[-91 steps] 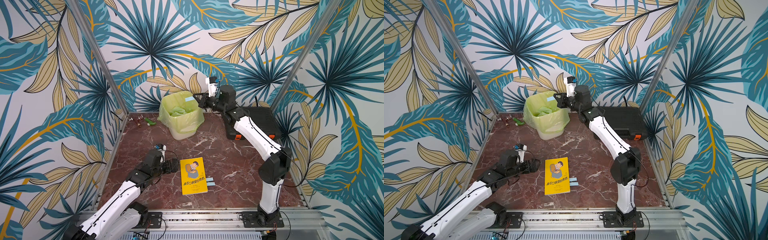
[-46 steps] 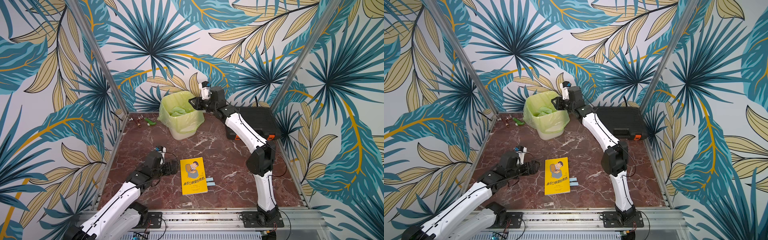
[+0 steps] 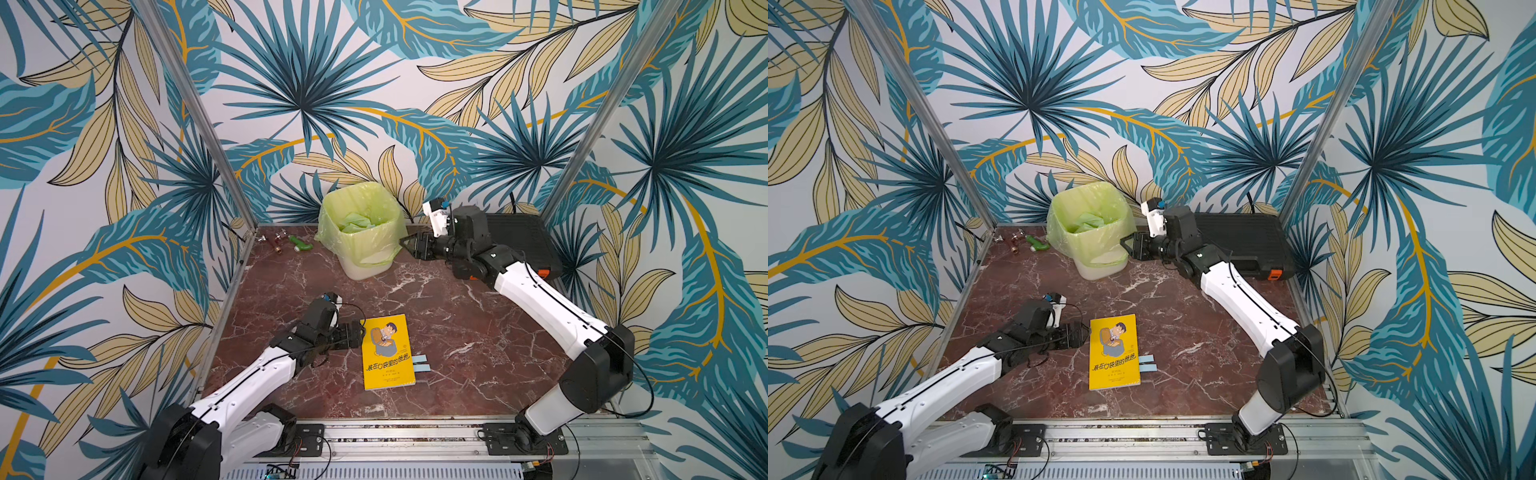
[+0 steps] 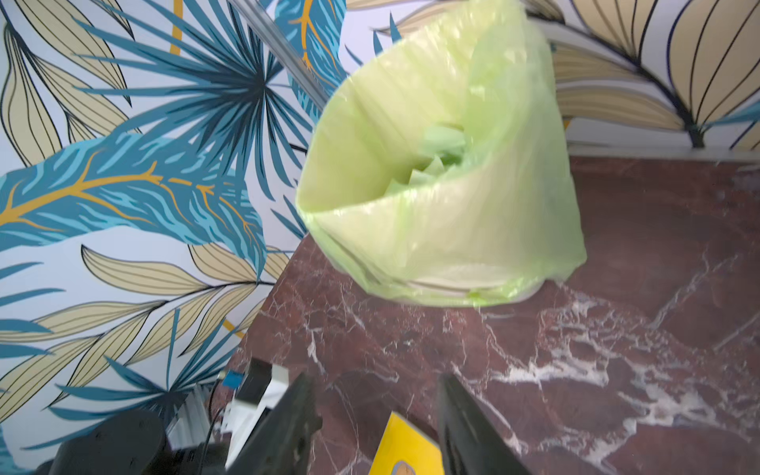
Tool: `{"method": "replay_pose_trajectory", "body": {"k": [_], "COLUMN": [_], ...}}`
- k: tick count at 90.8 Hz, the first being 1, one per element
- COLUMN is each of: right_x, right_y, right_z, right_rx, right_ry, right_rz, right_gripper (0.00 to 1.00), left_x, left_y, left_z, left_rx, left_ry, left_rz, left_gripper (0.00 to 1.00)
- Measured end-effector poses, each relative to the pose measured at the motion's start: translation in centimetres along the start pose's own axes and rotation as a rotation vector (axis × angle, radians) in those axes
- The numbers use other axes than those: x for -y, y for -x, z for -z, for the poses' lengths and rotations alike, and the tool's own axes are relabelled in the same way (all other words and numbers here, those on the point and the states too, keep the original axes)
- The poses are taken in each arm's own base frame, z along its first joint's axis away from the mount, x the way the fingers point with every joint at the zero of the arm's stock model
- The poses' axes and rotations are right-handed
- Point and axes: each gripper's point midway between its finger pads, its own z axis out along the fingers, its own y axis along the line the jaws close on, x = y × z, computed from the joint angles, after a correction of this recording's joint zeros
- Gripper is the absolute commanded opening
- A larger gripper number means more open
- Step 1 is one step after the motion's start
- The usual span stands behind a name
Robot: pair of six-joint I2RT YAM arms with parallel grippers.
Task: Peel off the used sticky note
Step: Place the note in the trash bin, then open the book at the center of the board.
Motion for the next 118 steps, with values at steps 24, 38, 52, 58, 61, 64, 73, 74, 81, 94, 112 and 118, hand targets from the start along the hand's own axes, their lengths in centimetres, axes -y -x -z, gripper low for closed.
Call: {"method": "replay_pose_trajectory", "body": {"k": [24,38,52,58,61,64,73,74,81,94,112,118], "right_x": [4.8,5.8,7.6,8.3,8.6,8.8,8.9,8.9,9.0,9.2,9.3,9.3], "right_y": [-13.3,-17.7,-22.7,-24.5,-25.2,-25.7,-26.5,-26.5,-27.0,-28.1,-29.0,-29.1], "right_z": [1.0,2.5,3.1,3.4,3.6,3.7,3.7,3.6,3.3,2.6,2.1,1.8], "right_rx": [-0.224,-0.286,-0.377,-0.411,-0.423,-0.432,-0.437,-0.437,-0.44,-0.451,-0.466,-0.47], "right_ry": [-0.04,-0.047,-0.079,-0.098,-0.105,-0.111,-0.099,-0.097,-0.081,-0.055,-0.033,-0.025], "right_rz": [-0.18,-0.232,-0.299,-0.324,-0.334,-0.343,-0.359,-0.359,-0.376,-0.415,-0.443,-0.45], "right_gripper": [0.51,0.51,0.52,0.52,0.52,0.53,0.53,0.53,0.53,0.52,0.52,0.52], "left_x": [1.3,1.6,1.9,1.9,1.9,1.9,1.9,1.9,1.9,1.9,1.7,1.6], "left_y": [-0.3,-0.3,-0.2,-0.3,-0.3,-0.3,-0.4,-0.4,-0.5,-0.6,-0.6,-0.7], "left_z": [-1.5,-1.7,-1.8,-1.8,-1.8,-1.8,-1.8,-1.8,-1.8,-1.7,-1.6,-1.6], "left_rx": [-0.049,-0.055,-0.059,-0.061,-0.062,-0.062,-0.065,-0.066,-0.068,-0.071,-0.067,-0.068], "left_ry": [-0.009,-0.011,-0.012,-0.012,-0.011,-0.01,-0.007,-0.007,-0.004,0.004,0.015,0.019], "left_rz": [-0.031,-0.037,-0.042,-0.044,-0.044,-0.045,-0.045,-0.045,-0.046,-0.048,-0.048,-0.047], "left_gripper": [1.0,1.0,1.0,1.0,1.0,1.0,1.0,1.0,1.0,1.0,1.0,1.0]}}
